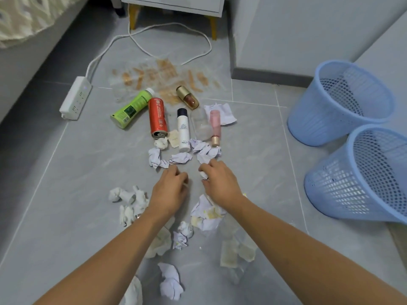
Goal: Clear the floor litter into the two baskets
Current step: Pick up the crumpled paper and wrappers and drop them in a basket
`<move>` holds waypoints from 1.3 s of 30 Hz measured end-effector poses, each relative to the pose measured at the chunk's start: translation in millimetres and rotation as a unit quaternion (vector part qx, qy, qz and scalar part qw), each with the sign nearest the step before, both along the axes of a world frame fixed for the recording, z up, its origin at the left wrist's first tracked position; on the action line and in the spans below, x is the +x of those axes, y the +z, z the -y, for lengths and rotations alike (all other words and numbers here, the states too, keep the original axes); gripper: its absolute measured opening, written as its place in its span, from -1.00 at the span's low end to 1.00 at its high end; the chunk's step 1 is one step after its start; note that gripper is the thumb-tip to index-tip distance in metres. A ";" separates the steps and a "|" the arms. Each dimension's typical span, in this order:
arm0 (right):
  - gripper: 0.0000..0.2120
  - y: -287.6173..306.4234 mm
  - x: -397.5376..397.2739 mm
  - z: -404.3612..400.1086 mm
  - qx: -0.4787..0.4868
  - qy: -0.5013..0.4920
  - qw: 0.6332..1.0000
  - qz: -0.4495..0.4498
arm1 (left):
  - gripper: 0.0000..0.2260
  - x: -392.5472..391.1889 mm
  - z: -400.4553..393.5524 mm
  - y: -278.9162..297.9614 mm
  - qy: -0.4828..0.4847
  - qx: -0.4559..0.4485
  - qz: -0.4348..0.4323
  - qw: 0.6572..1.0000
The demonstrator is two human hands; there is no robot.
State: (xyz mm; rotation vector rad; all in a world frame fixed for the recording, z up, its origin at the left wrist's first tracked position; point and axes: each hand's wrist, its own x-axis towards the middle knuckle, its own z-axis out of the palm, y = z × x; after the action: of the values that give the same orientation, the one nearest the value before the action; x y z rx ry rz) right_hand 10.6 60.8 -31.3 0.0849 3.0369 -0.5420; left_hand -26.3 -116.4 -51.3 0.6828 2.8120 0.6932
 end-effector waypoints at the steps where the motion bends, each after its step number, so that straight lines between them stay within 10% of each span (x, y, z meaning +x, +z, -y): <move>1: -0.72 7.6 3.1 -3.8 -0.009 -0.010 1.000 -0.009 | -0.97 0.8 -3.8 8.4 -0.001 0.010 -0.006 1.000; 15: -0.75 202.6 129.3 -162.6 -0.029 -0.249 0.948 -0.197 | -0.92 59.9 -213.5 199.4 -0.195 0.228 -0.037 0.953; 23: -0.56 220.5 174.6 -265.1 0.010 -0.380 0.917 -0.117 | -0.62 72.1 -337.6 232.8 -0.299 0.155 -0.041 0.940; 33: -0.65 163.9 150.5 -163.3 -0.016 -0.234 0.955 -0.184 | -0.84 30.1 -182.6 168.0 -0.161 0.127 -0.031 0.978; 39: -0.67 114.4 151.6 -73.4 -0.106 -0.217 0.968 -0.068 | -0.84 46.6 -87.0 128.1 -0.082 0.070 0.027 0.994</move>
State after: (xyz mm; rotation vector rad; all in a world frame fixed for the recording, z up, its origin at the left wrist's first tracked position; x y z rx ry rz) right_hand 162.2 134.2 83.0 0.7429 3.0681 -0.9307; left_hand 20.3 -29.4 76.8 0.8924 2.6394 0.8704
